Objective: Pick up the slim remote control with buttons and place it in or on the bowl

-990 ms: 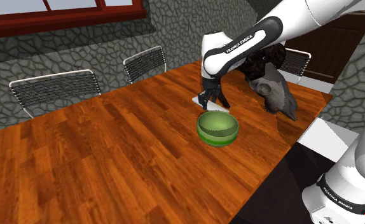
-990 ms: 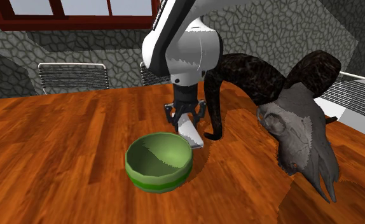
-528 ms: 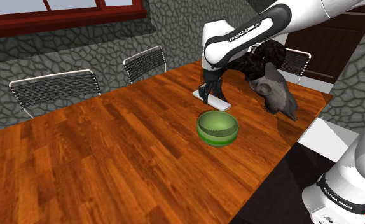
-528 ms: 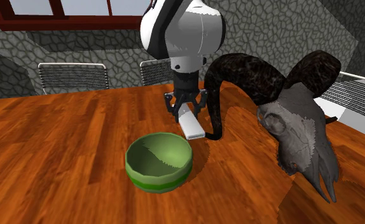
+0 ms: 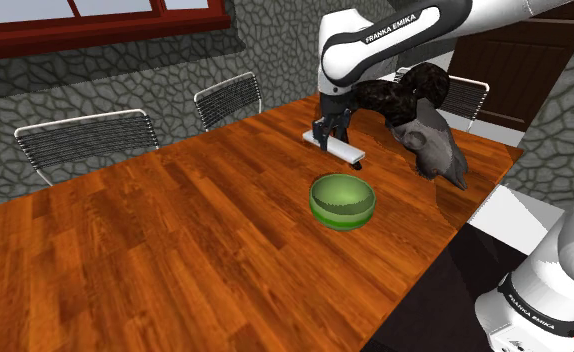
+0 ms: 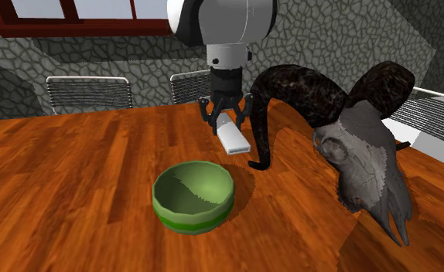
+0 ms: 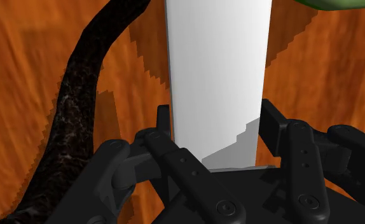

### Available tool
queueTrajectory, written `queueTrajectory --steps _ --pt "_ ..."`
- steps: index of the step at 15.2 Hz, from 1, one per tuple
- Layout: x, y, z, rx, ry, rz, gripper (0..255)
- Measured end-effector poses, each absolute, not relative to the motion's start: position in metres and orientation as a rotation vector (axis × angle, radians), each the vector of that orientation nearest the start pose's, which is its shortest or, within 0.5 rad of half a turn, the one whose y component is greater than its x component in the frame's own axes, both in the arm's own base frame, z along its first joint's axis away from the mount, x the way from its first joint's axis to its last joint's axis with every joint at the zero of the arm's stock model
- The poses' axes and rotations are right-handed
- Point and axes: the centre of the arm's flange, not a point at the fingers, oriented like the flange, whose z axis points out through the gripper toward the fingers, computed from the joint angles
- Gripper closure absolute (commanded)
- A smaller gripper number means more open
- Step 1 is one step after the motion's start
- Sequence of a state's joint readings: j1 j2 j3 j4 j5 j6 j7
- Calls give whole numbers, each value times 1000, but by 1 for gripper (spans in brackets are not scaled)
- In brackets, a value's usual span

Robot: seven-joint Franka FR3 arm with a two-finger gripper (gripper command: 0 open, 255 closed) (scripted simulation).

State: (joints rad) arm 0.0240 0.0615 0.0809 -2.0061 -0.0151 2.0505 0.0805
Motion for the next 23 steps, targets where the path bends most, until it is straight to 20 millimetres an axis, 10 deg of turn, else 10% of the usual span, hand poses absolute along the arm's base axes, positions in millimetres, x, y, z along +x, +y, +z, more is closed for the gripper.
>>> queueTrajectory --steps 9,23 --pt "556 61 468 -3151 -49 26 255" --pt "420 162 474 -3151 -52 25 255"
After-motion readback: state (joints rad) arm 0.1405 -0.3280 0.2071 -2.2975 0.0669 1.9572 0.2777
